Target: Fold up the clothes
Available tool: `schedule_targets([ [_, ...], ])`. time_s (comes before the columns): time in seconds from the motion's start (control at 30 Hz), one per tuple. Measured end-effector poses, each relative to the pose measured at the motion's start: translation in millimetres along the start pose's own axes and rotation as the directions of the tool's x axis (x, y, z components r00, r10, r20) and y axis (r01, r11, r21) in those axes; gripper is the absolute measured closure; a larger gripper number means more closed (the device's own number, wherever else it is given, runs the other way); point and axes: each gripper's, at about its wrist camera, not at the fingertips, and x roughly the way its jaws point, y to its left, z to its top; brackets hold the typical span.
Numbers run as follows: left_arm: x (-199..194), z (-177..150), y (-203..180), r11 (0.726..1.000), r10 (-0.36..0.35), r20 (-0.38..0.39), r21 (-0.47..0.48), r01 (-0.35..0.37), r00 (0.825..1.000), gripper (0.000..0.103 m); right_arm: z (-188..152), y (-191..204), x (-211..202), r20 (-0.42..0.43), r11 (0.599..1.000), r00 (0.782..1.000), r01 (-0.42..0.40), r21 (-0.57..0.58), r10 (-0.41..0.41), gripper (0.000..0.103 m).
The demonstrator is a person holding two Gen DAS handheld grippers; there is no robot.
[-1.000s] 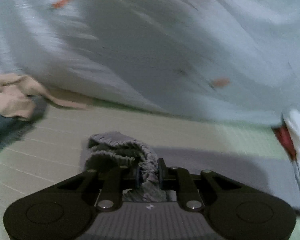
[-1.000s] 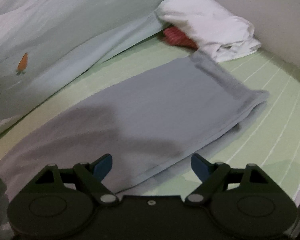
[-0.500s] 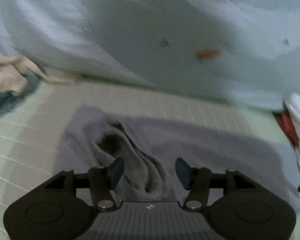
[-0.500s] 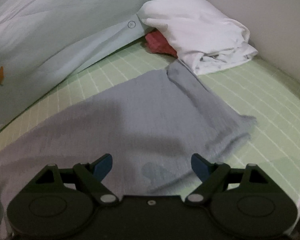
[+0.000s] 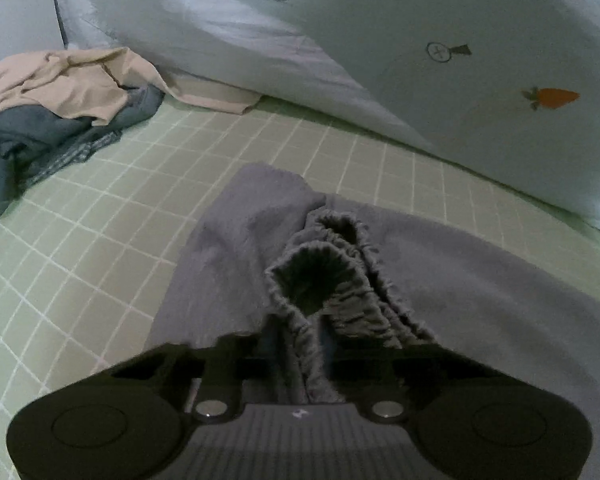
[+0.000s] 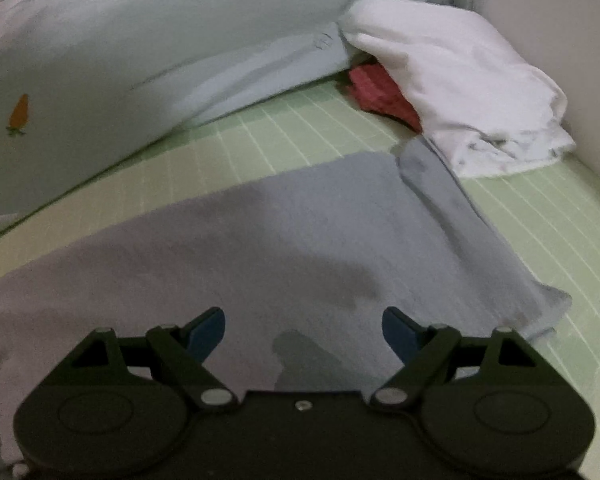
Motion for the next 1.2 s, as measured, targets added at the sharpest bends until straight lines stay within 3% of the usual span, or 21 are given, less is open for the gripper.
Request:
schedule_targets([
  [0.17, -17, 5, -24, 0.992, -0.101, 0.06, 0.086, 0.096, 0.993, 0.098, -2, -19, -2, -0.002, 0.996, 0.999, 0.037, 0.084, -0.037, 0.017],
  [0.3, -25, -1, -58, 0.966, -0.167, 0.072, 0.21, 0.149, 0.983, 0.098, -5, -26, -4, -0.004, 0.992, 0.999, 0.048, 0.117, -0.048, 0.017],
  [0.43, -15, -14, -79, 0.951, -0.114, 0.029, 0.294, 0.101, 0.993, 0.089, -4, -26, -2, -0.007, 0.993, 0.999, 0.047, 0.104, -0.046, 0.017],
  [0.77, -17, -13, -19, 0.986, 0.001, 0.018, 0.169, -0.004, 1.0, 0.041, -4, -24, 2, -0.023, 0.996, 0.999, 0.035, 0.081, -0.033, 0.017],
  [0.97, -24, -11, 14, 0.998, 0.004, 0.015, 0.055, -0.004, 1.0, 0.04, -6, -18, 6, -0.032, 0.998, 0.999, 0.024, 0.053, -0.022, 0.017],
  [1.07, -39, -11, -9, 0.988, -0.002, 0.083, 0.154, -0.011, 0.997, 0.04, -6, -18, 8, -0.036, 0.998, 0.999, 0.023, 0.053, -0.021, 0.017],
  [1.2, -41, -5, -42, 0.951, -0.033, 0.14, 0.308, -0.011, 0.99, 0.04, -7, -14, 8, -0.041, 0.999, 0.999, 0.02, 0.045, -0.018, 0.017],
])
